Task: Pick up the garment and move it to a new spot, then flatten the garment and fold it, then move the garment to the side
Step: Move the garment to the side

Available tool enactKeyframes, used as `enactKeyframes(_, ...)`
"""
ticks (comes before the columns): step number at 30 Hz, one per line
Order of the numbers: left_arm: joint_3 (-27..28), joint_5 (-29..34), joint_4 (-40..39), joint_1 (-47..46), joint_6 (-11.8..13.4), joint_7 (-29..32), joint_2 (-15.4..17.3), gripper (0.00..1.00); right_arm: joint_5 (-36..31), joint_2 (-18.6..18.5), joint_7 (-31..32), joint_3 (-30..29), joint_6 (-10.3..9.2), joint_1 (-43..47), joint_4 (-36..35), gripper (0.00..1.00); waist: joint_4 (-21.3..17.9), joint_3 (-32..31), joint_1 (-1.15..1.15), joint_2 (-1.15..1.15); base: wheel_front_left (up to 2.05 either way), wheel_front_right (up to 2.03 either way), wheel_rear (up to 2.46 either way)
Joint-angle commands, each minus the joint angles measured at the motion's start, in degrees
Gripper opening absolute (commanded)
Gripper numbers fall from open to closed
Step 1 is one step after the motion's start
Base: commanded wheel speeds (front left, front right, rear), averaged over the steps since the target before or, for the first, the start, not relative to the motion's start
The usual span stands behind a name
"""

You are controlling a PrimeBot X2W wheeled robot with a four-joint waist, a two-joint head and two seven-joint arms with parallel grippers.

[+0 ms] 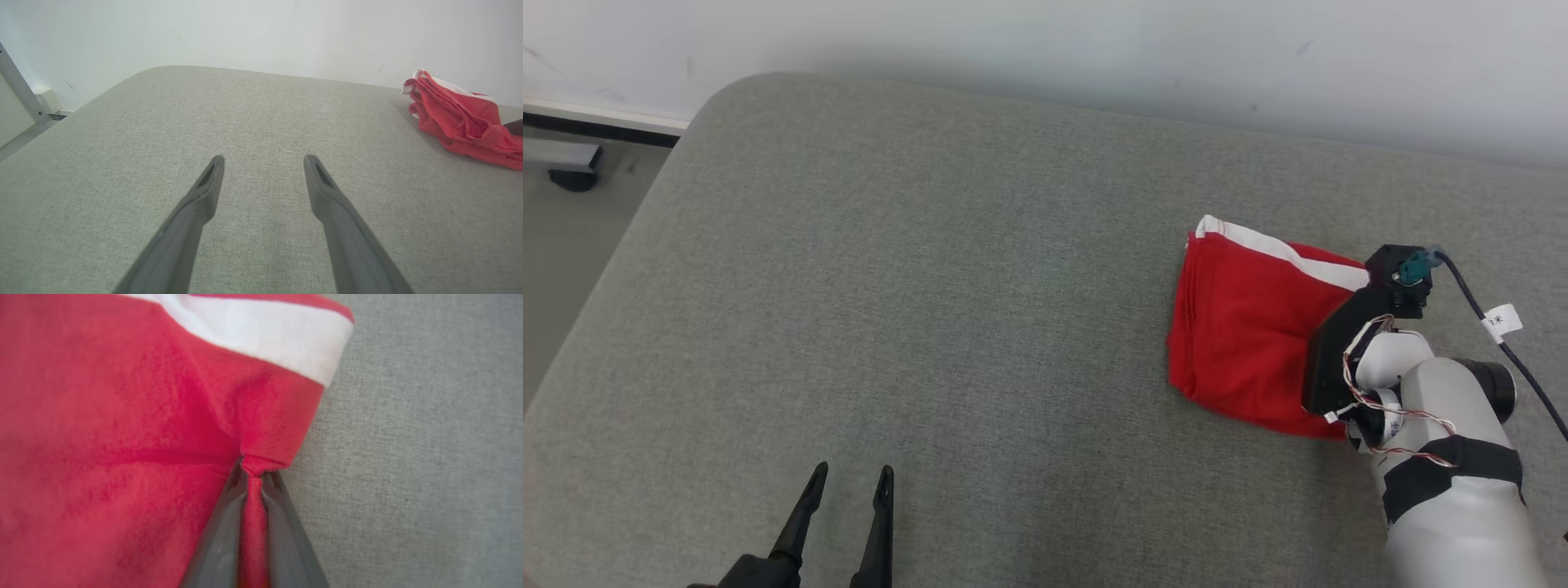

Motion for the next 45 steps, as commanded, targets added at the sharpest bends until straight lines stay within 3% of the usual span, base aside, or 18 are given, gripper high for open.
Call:
enactKeyframes(1,0.24,-0.45,0.11,-0.45,-0.02,-0.16,0.05,1.0,0.6,0.08,0.33,1.1,0.04,2.58,1.06,0.0,-2.06,-0.83,0.0,0.0,0.0,0.0,0.0)
enactKeyframes(11,2.53,-0.89,-0.77,0.63,-0.06,-0.17,0.68,1.0,5.86,-10.38,-0.5,17.29,-0.04,3.83,-8.9,0.0,-12.33,-3.65,0.0,0.0,0.0,0.0,0.0)
enactKeyframes(18,1.91,0.22,-1.66,0.02,-0.08,-0.17,0.38,1.0,9.95,-21.26,2.07,25.19,-0.04,4.41,-18.82,0.0,-16.86,-2.15,0.0,0.0,0.0,0.0,0.0)
enactKeyframes(23,0.94,0.79,-1.72,-1.81,-0.09,-0.17,1.01,1.0,12.11,-28.08,2.11,28.52,-0.04,3.03,-22.99,0.0,-17.39,0.7,0.0,0.0,0.0,0.0,0.0)
enactKeyframes(30,0.25,0.99,-1.61,-3.17,-0.1,-0.17,2.22,1.0,15.21,-33.21,1.35,28.51,-0.04,2.34,-24.47,0.0,-16.65,3.38,0.0,0.0,0.0,0.0,0.0)
enactKeyframes(37,-0.47,0.64,-1.79,-3.41,-0.03,-0.17,3.53,1.0,17.11,-38.74,-0.04,26.84,-0.04,4.88,-23.37,0.0,-15.2,4.67,0.0,0.0,0.0,0.0,0.0)
enactKeyframes(45,-1.45,1.01,-2.49,-3.76,-0.04,-0.04,5.61,1.0,12.86,-45.26,-5.99,26.7,-0.04,7.85,-19.06,0.0,-13.72,6.94,0.0,0.0,0.0,0.0,0.0)
